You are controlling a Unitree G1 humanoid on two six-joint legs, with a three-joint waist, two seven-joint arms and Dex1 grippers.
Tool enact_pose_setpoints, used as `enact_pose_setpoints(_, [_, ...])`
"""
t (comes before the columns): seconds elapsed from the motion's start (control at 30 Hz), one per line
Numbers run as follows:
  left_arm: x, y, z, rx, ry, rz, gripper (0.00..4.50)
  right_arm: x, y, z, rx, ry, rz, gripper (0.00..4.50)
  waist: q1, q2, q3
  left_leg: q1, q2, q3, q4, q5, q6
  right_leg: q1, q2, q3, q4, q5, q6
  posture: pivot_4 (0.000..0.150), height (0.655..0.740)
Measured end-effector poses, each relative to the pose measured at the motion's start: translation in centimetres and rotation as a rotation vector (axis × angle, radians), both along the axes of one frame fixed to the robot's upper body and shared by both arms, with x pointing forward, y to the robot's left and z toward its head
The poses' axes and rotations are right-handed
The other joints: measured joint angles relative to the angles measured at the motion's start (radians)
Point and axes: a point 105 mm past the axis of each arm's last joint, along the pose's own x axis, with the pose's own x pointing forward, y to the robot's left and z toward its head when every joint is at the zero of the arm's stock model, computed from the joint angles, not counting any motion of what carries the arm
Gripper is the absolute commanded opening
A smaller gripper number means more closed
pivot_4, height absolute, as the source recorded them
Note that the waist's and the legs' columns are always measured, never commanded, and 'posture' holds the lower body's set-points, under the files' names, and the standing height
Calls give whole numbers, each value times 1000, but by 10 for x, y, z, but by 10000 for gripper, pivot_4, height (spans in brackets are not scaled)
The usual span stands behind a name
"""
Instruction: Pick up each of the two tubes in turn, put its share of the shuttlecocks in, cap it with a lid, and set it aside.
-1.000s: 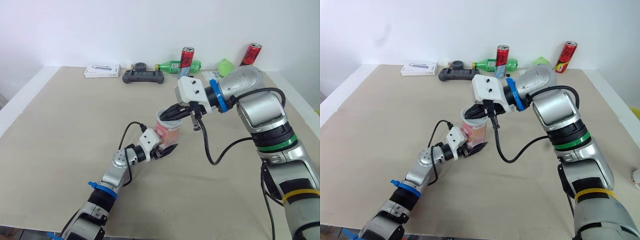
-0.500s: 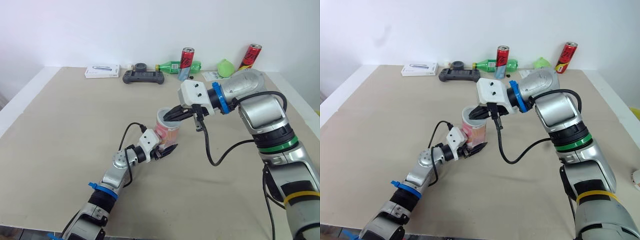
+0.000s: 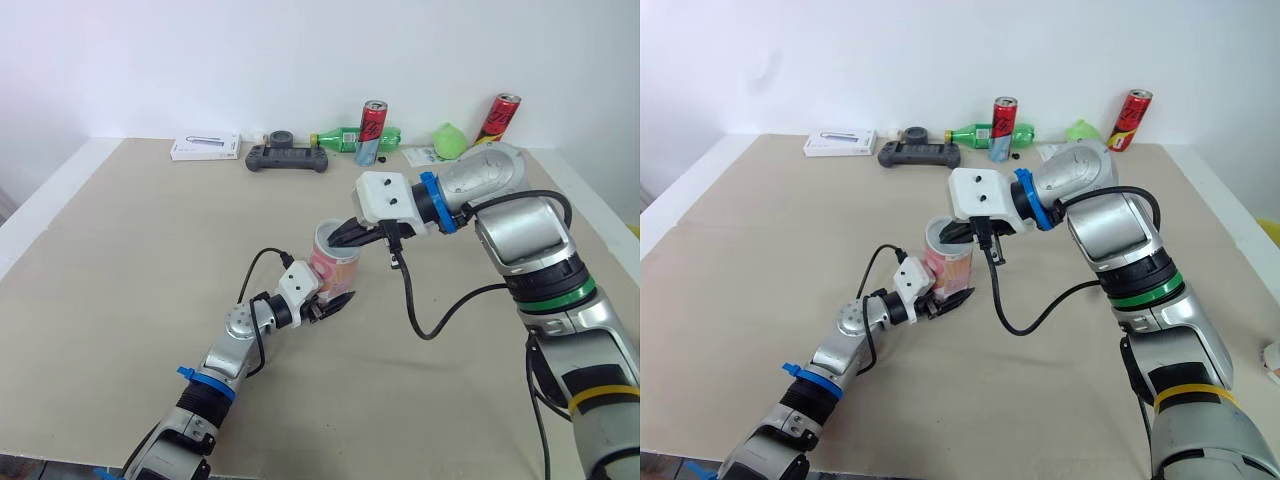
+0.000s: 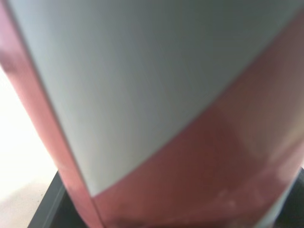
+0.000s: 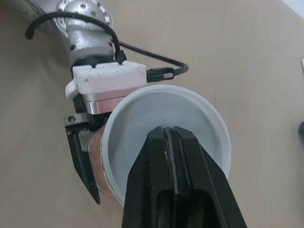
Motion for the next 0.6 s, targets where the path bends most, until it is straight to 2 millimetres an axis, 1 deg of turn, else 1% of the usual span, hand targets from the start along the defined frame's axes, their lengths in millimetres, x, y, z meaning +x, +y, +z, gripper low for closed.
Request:
enact_pose_setpoints(0.17, [0, 0, -3, 8, 15, 2, 29251, 1, 0, -3, -39, -12, -10, 1114, 0, -1, -7, 6, 2, 0, 0, -5, -9, 2, -8, -11, -2, -1, -1, 1500, 7400])
enact_pose_setpoints(0.3, [0, -1, -4, 10, 19, 1, 29251, 1, 0, -4, -46, -11, -14, 1114, 0, 0, -9, 6, 2, 1, 0, -6, -9, 2, -12, -15, -3, -1, -1, 1500, 7400])
enact_pose_setpoints(0.6, [-2, -2, -6, 16, 21, -3, 29251, -4, -1, -7, -81, -34, -16, 1114, 1, -1, -17, 6, 2, 0, 0, -7, -10, 3, -13, -17, -3, -3, -1, 1500, 7400])
